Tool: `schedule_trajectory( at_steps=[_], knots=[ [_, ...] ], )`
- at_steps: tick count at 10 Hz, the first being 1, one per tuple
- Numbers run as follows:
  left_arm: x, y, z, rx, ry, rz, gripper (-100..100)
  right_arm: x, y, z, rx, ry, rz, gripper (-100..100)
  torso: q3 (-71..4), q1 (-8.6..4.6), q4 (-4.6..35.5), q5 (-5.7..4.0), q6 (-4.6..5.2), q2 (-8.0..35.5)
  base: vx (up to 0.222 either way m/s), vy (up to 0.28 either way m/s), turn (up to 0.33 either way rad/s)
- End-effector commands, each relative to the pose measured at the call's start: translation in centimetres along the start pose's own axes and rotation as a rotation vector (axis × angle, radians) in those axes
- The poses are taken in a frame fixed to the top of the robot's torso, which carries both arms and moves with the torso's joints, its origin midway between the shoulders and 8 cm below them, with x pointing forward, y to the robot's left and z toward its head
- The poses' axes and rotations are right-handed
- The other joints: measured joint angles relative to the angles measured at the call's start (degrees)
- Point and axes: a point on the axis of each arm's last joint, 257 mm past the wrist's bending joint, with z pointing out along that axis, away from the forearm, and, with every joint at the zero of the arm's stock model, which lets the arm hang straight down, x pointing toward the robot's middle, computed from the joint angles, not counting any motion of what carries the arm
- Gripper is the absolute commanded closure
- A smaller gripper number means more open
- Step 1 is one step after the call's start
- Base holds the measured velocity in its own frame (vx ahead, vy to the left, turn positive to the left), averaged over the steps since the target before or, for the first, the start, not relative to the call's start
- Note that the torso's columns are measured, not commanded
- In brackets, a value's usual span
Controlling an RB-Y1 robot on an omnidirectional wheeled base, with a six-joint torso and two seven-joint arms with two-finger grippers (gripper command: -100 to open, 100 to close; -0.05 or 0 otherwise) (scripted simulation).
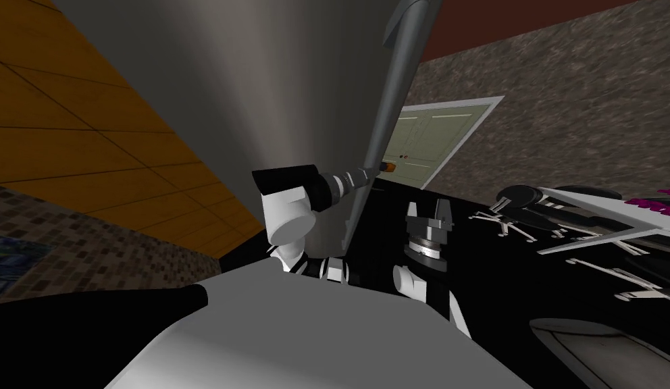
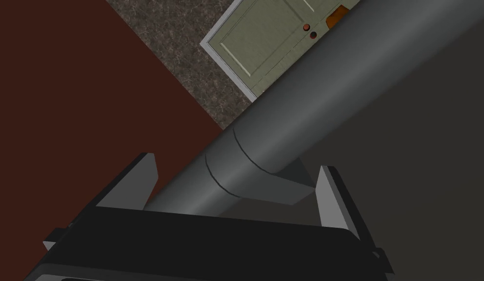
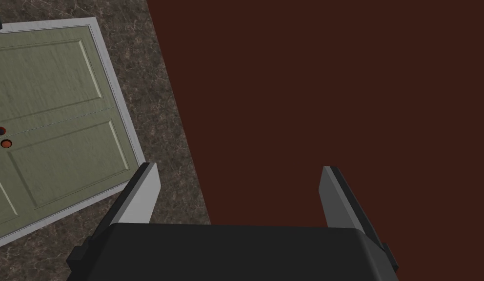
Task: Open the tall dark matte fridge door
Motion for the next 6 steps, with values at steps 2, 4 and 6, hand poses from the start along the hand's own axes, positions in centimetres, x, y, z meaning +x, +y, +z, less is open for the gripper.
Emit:
schedule_trajectory(
  at_steps=[2, 4, 6],
  knots=[
    [0.29, 0.49, 0.11, -0.014, 0.010, -0.003, 0, 0.00, 0.00, 0.00, 0.000, 0.000, 0.000, 0, -0.1, -0.04, -0.5, -0.08, -0.03, -0.4, 0.003, 0.000, 0.001],
    [0.42, 0.74, 0.16, -0.020, 0.014, -0.005, 0, 0.00, 0.00, 0.00, 0.000, 0.000, 0.000, 0, -0.4, -0.14, -0.8, -0.14, -0.03, -0.9, 0.000, 0.000, 0.000],
    [0.50, 0.86, 0.17, -0.024, 0.017, -0.006, 0, 0.00, 0.00, 0.00, 0.000, 0.000, 0.000, 0, -0.4, -0.13, -0.8, -0.14, -0.04, -1.0, 0.000, 0.000, 0.000]
  ],
)
